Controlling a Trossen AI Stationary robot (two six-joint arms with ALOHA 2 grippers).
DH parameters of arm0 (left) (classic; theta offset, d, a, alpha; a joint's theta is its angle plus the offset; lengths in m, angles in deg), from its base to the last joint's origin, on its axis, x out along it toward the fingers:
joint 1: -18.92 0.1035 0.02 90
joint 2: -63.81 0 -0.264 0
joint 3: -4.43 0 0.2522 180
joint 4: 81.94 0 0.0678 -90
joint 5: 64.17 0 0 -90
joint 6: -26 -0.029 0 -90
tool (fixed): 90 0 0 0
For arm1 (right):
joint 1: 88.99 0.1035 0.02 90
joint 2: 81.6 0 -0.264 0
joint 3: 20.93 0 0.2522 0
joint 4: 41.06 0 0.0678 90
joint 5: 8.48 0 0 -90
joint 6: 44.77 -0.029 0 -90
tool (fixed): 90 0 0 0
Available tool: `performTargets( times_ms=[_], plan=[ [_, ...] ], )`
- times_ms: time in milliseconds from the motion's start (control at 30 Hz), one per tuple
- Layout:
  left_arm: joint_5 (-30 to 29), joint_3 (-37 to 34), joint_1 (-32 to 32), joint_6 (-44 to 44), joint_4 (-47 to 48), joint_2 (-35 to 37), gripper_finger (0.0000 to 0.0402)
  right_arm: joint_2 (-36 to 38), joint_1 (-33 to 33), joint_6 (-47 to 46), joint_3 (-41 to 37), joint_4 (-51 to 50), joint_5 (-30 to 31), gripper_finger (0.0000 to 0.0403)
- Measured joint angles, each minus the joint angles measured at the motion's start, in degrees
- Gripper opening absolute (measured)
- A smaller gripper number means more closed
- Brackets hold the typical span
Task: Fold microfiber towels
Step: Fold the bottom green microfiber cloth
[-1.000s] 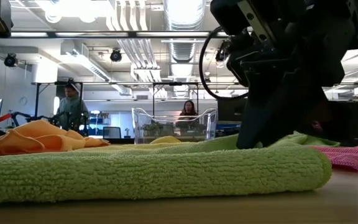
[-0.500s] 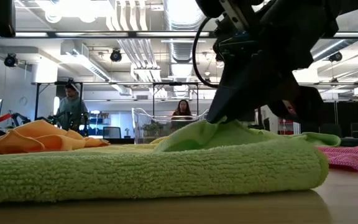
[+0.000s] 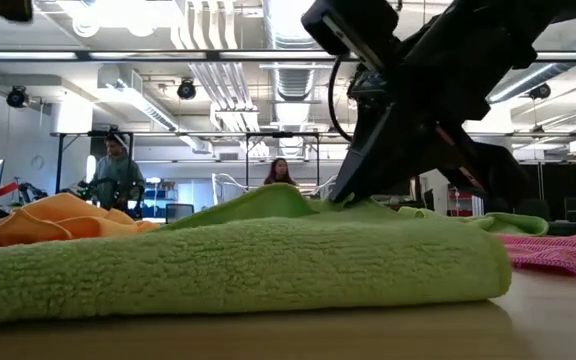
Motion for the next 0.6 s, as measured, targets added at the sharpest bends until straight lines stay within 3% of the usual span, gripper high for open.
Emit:
performTargets(
  times_ms=[233, 467, 600],
  plan=[
    [0.0, -2.5, -1.1, -9.0, -15.4, -0.1, 0.0118, -0.1, -0.1, -2.8, 0.0, -2.8, 1.2, 0.0009],
    [-1.0, -5.9, 0.7, -9.0, -16.1, -1.4, 0.0118, -0.1, -0.1, -1.9, 0.0, -2.3, 1.1, 0.0009],
    [1.8, -7.3, 0.7, -9.6, -19.1, -1.4, 0.0118, -0.1, -0.1, -1.8, 0.0, -2.2, 1.2, 0.0009]
  ],
)
